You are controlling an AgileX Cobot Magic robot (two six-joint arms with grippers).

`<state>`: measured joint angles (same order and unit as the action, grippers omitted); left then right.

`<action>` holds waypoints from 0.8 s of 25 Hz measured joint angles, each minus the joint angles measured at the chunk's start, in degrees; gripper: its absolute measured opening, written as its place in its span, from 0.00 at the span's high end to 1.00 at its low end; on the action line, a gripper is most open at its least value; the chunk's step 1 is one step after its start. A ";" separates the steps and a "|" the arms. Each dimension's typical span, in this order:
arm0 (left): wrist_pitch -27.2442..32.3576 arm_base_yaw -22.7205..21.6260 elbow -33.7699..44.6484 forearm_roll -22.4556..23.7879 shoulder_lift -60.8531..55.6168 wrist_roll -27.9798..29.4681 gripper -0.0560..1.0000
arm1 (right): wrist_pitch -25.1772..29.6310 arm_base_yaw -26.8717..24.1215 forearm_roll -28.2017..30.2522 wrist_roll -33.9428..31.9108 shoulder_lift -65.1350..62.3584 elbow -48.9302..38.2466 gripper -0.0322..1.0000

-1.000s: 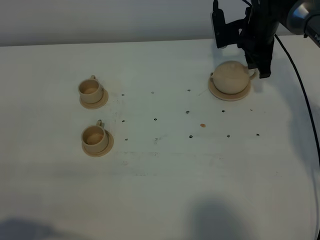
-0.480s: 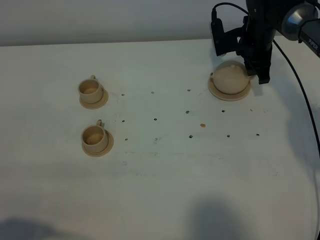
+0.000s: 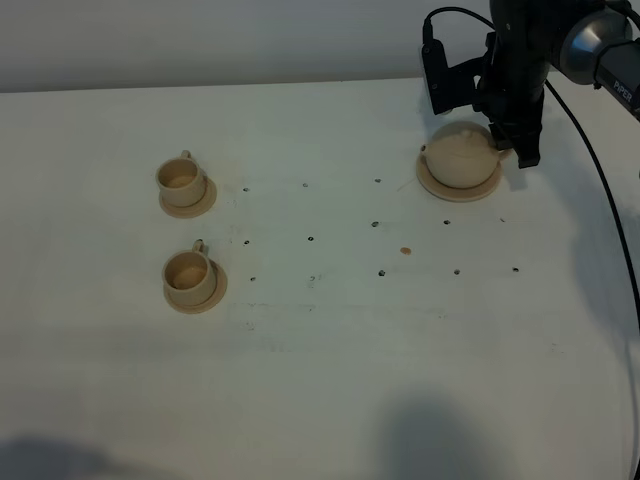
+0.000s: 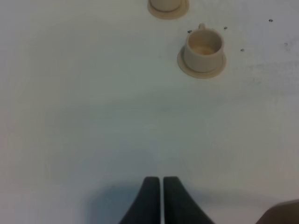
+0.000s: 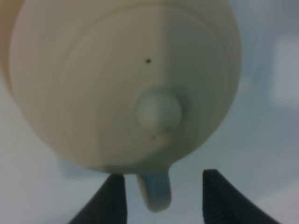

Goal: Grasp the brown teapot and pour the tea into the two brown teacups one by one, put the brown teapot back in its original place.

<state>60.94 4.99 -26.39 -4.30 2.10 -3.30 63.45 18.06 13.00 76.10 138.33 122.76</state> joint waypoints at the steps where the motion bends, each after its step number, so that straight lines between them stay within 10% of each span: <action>1: 0.00 0.00 0.00 0.00 0.00 0.00 0.96 | -0.05 0.00 0.13 0.00 0.04 0.00 0.59; 20: 0.00 0.00 0.00 0.00 0.00 0.00 0.96 | -0.07 0.00 0.94 0.00 1.16 0.00 0.61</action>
<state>60.94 4.99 -26.39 -4.30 2.10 -3.30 63.39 18.06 13.94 76.10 139.49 122.76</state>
